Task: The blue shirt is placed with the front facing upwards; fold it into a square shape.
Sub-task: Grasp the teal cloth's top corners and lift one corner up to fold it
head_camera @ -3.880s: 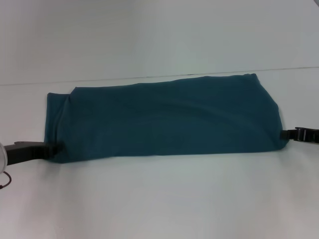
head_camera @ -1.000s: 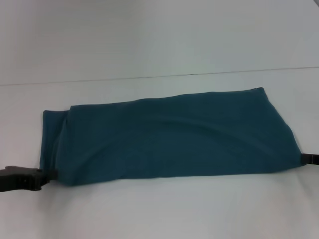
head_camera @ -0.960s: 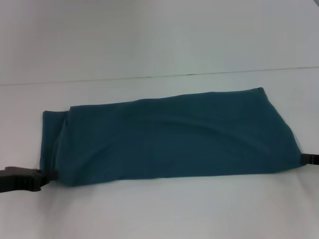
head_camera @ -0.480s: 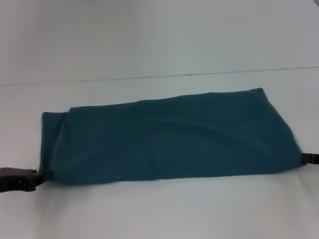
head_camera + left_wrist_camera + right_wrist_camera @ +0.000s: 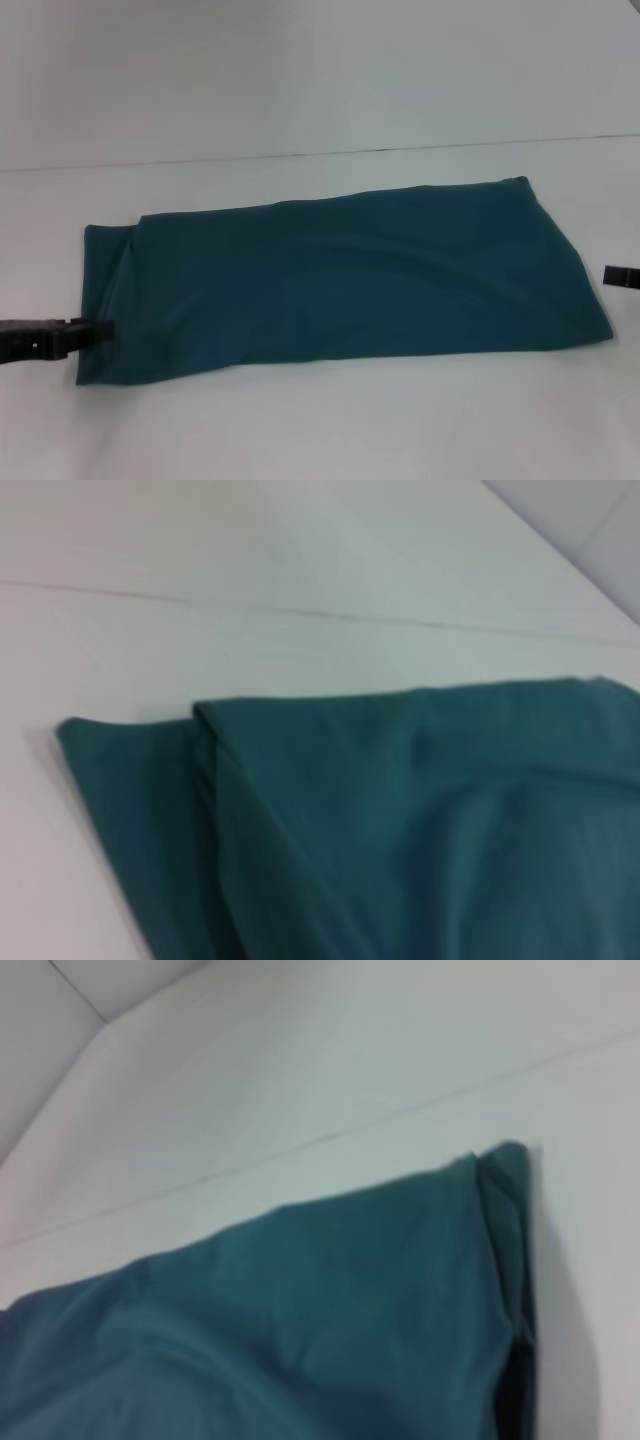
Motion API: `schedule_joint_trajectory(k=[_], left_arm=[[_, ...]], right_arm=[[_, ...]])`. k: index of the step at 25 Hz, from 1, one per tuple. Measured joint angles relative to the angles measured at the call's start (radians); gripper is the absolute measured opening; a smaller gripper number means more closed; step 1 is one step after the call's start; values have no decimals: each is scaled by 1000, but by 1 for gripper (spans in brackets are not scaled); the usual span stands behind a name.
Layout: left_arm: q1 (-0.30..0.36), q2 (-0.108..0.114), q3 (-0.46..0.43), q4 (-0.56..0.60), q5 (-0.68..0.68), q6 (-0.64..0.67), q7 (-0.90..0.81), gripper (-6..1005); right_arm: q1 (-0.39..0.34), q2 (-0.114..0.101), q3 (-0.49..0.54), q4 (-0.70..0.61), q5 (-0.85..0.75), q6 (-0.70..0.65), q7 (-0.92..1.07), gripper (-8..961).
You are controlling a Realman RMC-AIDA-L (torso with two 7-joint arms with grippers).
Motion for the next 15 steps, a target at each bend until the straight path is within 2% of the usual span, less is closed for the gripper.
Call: schedule_joint_trajectory(k=[7,15], left_arm=[[-3,11,-39,-3,16,-2,-93,401],[4,25,-82,-25,32,50,-193,720]], right_arm=[[15,14,1,-10,70,-23,-78,600],[59,17,-6,15,78,-12,-98,812]])
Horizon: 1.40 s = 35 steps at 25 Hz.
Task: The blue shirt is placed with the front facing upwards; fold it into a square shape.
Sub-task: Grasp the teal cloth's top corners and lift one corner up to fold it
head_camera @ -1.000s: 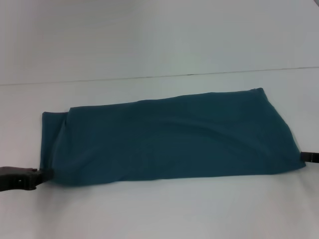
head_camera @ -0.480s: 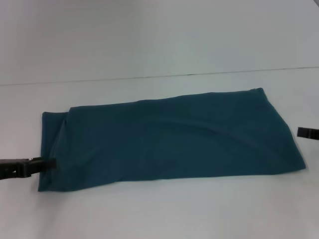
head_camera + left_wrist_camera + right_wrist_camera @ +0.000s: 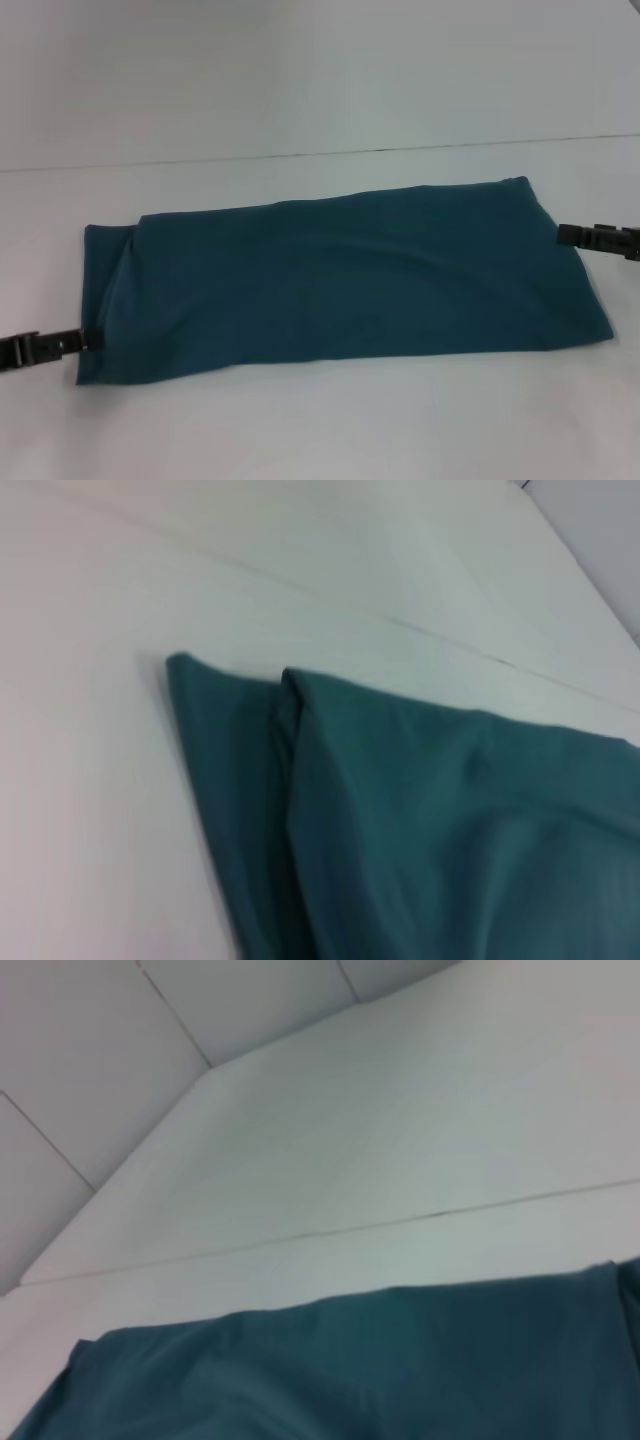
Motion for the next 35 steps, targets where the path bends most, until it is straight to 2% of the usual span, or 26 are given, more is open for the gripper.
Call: schedule_joint_trajectory(k=[6,16,22,35], left_arm=[[1,2,0,0,53,49,-70,911],[-19,5,4,-75,88,29,-107,904],[-46,17,7,-123,94,2,-114,904],[-62,28,7,-121,138,14,-136,903]], right_arm=[[17,-5,0,-8,1,8,0,927],[26,-12,0,-12,0,18,0,927],[27,-14,0,-14,1,14,0,926],[24,-17,5,-16,2,11,2,926]])
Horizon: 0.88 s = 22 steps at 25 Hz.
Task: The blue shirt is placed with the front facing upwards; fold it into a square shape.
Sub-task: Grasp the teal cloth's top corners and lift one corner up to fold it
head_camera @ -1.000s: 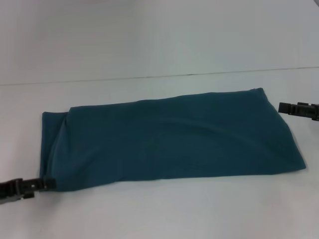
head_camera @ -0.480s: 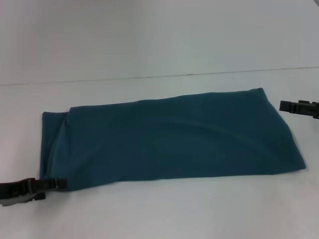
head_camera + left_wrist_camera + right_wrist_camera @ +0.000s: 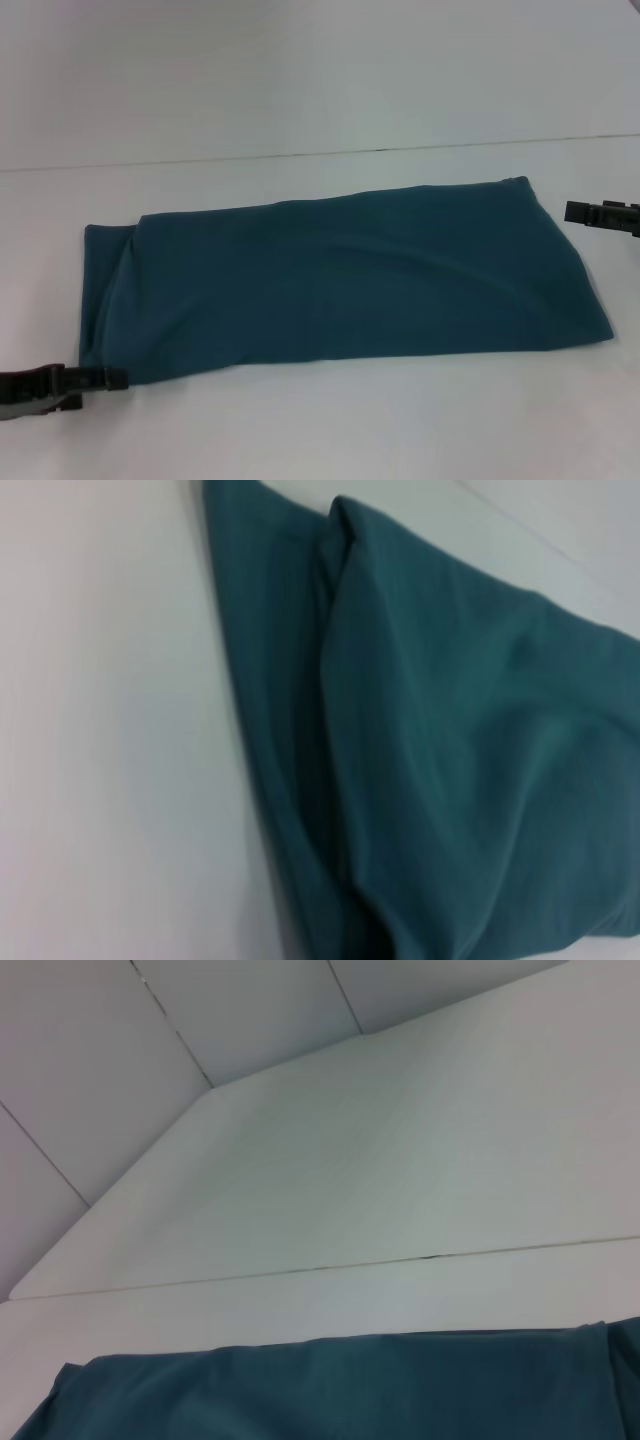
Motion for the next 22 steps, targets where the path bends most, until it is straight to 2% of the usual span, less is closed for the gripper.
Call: schedule_joint_trajectory(k=[22], left_arm=[[-51,5,6,-21,31,-36,-13,904]], right_arm=[[5,1,3,-2,0,6,0,925]])
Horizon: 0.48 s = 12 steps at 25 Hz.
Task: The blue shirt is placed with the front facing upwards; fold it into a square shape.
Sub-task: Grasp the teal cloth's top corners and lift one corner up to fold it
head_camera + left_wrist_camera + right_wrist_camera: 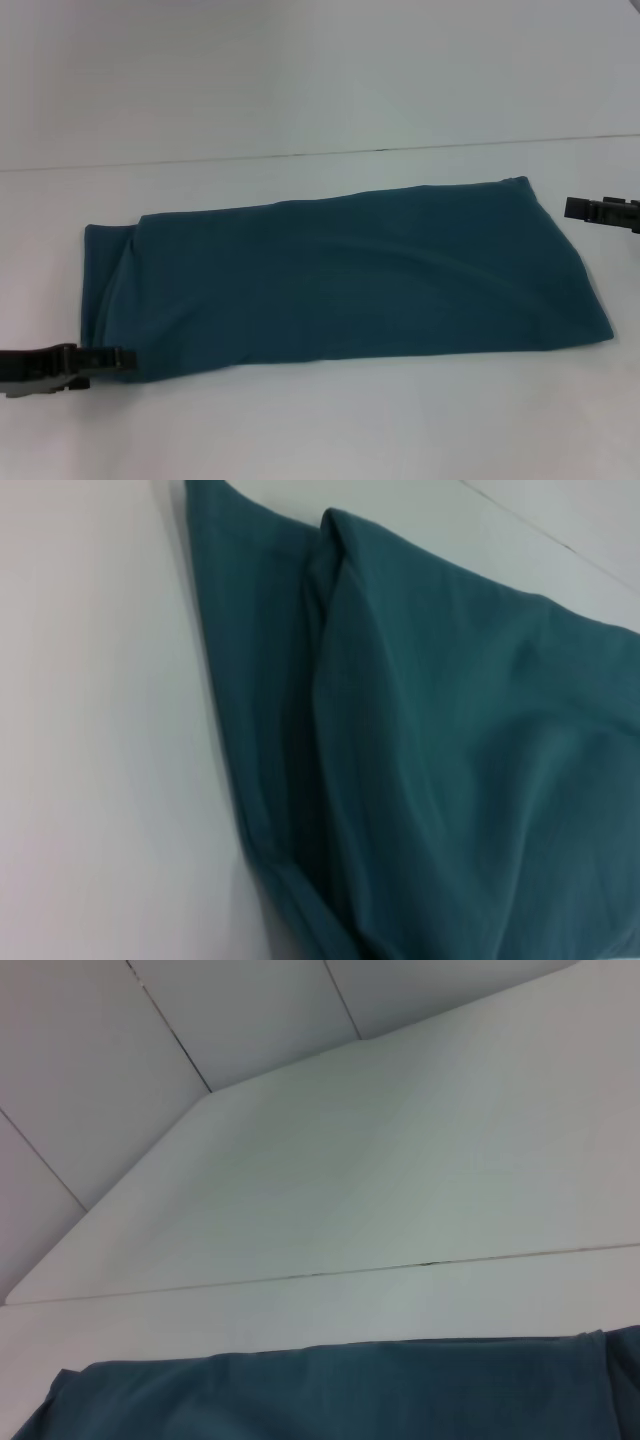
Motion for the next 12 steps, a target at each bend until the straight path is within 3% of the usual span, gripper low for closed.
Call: schedule_joint_trajectory(k=[12], left_arm=[[-29,2,0,-27,-2,-31,9,903]], right_arm=[[0,-2,0,0,0,3,-1,925]])
